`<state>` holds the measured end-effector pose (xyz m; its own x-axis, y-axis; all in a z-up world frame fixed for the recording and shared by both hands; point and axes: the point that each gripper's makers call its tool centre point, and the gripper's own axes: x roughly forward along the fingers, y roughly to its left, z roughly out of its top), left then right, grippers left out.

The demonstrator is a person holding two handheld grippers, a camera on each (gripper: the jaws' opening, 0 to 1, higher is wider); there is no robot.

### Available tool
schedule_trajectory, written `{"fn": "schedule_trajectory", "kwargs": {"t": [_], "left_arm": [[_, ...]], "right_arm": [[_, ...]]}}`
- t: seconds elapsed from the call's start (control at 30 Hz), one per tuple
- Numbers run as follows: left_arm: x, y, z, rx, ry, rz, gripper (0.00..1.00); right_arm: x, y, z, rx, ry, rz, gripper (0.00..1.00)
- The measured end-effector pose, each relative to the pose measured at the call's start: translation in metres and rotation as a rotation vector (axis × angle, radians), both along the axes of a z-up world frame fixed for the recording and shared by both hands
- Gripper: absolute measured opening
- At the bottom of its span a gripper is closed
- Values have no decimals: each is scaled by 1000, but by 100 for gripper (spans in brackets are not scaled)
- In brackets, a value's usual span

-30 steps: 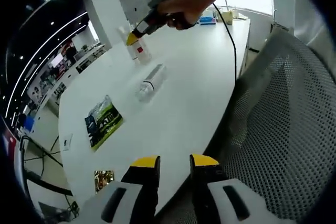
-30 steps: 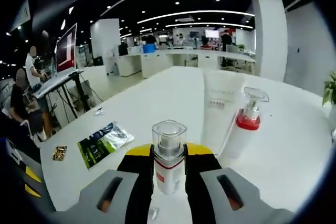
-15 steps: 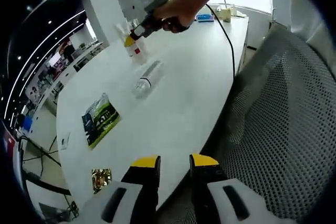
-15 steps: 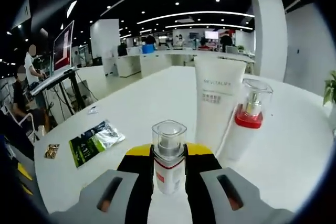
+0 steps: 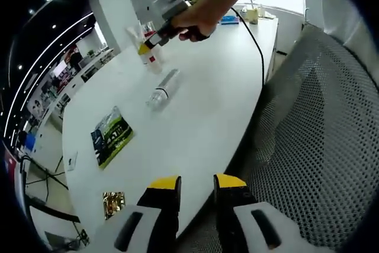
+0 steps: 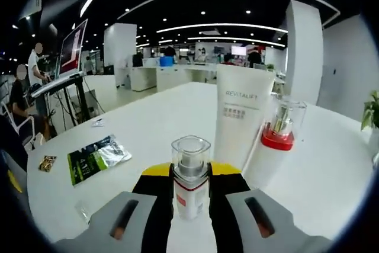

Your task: Arrange the skincare products in the storage area until every visible bottle or jar stands upright without overlapping.

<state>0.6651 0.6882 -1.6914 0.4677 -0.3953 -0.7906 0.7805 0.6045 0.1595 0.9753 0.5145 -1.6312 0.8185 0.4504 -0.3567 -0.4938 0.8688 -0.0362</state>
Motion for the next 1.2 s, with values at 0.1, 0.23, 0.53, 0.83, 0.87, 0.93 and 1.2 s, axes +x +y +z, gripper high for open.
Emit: {"fn": "schedule_trajectory", "kwargs": {"t": [0.1, 0.23, 0.53, 0.83, 0.87, 0.93, 1.2], "left_arm": [[-1, 0, -1, 2, 4, -2, 23], [-2, 2, -4, 16, 21, -2, 23], [-2, 3, -4, 19, 21, -4, 23], [-1, 3, -4, 24, 13, -11, 23], [-1, 3, -4, 24, 13, -11, 23], [-2, 2, -4, 23, 13, -13, 23], [-1, 2, -4, 24, 14, -10, 23]], "right_arm": [[2, -3, -2, -1, -5, -8, 19], [1, -3, -2, 11, -24, 5, 20], [1, -1, -2, -12, -22, 43, 20], [-3, -3, -13, -42, 42, 43, 24], [-3, -4, -14, -40, 40, 43, 25], [-3, -5, -16, -30, 53, 31, 26], [0, -7, -29, -58, 125, 6, 22]]}}
